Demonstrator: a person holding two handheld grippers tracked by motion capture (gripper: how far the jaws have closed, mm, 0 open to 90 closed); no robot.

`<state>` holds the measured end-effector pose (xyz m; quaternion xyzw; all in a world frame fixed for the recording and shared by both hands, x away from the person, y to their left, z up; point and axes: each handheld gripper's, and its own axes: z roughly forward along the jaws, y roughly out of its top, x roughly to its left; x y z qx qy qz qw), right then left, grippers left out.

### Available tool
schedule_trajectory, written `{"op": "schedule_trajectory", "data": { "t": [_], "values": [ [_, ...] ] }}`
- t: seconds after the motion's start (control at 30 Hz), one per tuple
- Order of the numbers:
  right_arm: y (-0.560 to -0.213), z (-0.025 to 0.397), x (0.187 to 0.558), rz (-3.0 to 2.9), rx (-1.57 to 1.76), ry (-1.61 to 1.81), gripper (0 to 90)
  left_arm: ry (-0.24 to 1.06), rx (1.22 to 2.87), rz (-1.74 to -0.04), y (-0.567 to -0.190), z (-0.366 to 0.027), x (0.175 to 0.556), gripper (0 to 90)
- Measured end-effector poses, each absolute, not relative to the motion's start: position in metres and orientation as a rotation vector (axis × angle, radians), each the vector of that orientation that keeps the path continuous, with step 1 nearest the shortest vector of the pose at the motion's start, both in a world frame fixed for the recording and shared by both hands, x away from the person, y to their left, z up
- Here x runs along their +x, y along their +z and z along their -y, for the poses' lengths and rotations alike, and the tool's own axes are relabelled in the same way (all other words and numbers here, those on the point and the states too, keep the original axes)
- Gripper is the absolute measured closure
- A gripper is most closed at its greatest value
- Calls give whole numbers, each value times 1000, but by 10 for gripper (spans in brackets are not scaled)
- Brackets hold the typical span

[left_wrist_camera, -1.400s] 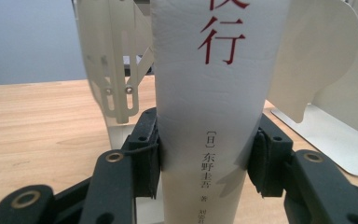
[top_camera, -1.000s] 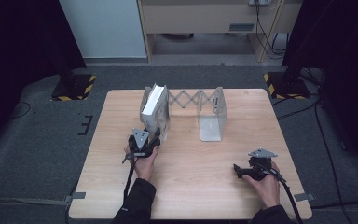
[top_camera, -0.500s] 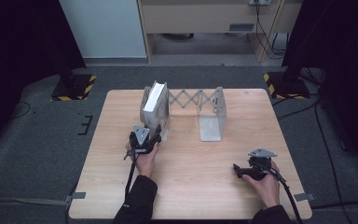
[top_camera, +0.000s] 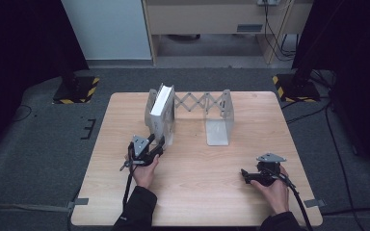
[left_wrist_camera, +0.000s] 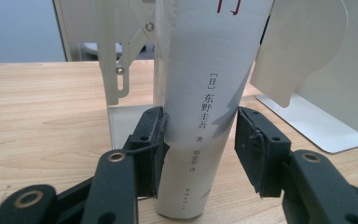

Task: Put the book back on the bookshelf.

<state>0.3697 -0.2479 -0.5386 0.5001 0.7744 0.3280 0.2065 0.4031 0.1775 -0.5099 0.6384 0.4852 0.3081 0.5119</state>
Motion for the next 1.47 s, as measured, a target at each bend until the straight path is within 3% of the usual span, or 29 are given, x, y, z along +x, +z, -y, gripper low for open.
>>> {"op": "schedule_trajectory", "data": {
  "t": [0.07,0.13,0.2,0.23,0.4,0.5,0.63,0.87,1.0,1.33,1.47],
  "values": [
    [-539,248,370,-2157,1393,914,64,695,1525,-1157,-511,-175,406,575],
    [-539,248,370,-2157,1393,914,64,664,1514,-1144,-512,-173,408,686],
    [-539,248,370,-2157,1394,914,64,669,1507,-1146,-514,-168,410,696],
    [-539,248,370,-2157,1393,914,64,701,1502,-1166,-514,-163,411,640],
    [-539,248,370,-2155,1395,914,64,733,1504,-1144,-510,-157,408,595],
    [-539,248,370,-2155,1395,914,64,751,1503,-1147,-507,-158,408,512],
    [-539,248,370,-2157,1395,914,64,740,1539,-1145,-500,-164,407,467],
    [-539,248,370,-2157,1394,914,64,525,1670,-1134,-483,-182,400,375],
    [-539,248,370,-2155,1396,914,64,537,1802,-1112,-485,-194,385,329],
    [-539,248,370,-2155,1395,914,66,461,1862,-1199,-505,-234,348,271],
    [-536,251,367,-2146,1385,930,198,469,1879,-1228,-509,-250,337,240]
  ]
}}
